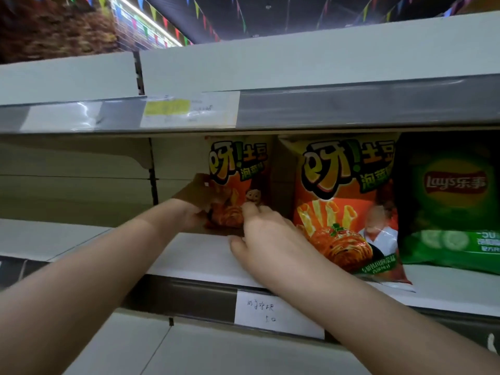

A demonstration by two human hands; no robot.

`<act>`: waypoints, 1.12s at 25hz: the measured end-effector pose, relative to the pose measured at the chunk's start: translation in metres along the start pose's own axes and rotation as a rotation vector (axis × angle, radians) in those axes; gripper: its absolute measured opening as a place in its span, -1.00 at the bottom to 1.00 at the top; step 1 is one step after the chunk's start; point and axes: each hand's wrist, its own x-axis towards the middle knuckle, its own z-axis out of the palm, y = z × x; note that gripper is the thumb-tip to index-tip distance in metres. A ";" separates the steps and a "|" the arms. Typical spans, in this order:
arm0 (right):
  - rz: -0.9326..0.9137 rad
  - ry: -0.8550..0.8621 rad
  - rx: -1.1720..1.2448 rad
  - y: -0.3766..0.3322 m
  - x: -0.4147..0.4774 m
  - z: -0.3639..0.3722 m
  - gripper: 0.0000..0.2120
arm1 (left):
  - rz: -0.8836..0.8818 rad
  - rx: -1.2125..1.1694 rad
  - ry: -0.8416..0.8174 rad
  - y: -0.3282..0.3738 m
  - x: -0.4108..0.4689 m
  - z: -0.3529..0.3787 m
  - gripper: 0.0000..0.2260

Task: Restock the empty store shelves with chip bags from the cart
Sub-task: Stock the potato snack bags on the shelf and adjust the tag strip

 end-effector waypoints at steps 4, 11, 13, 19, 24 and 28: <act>-0.100 0.018 0.077 -0.004 -0.010 0.001 -0.68 | -0.030 0.177 -0.067 0.009 0.007 -0.014 -0.73; -0.155 0.055 0.059 -0.002 -0.010 0.011 -0.64 | -0.278 0.240 -0.153 0.021 0.019 -0.024 -0.56; -0.154 0.059 0.045 -0.001 -0.008 0.013 -0.67 | -0.203 0.263 -0.161 0.021 0.027 -0.010 -0.59; -0.133 0.037 0.078 0.005 -0.007 0.015 -0.63 | -0.078 0.205 -0.143 0.008 0.056 0.023 -0.68; -0.125 0.024 0.106 0.005 -0.006 0.017 -0.61 | -0.062 0.213 -0.098 -0.001 0.067 0.027 -0.67; -0.126 0.052 0.118 0.004 -0.008 0.014 -0.63 | -0.078 0.233 -0.061 0.002 0.054 0.024 -0.47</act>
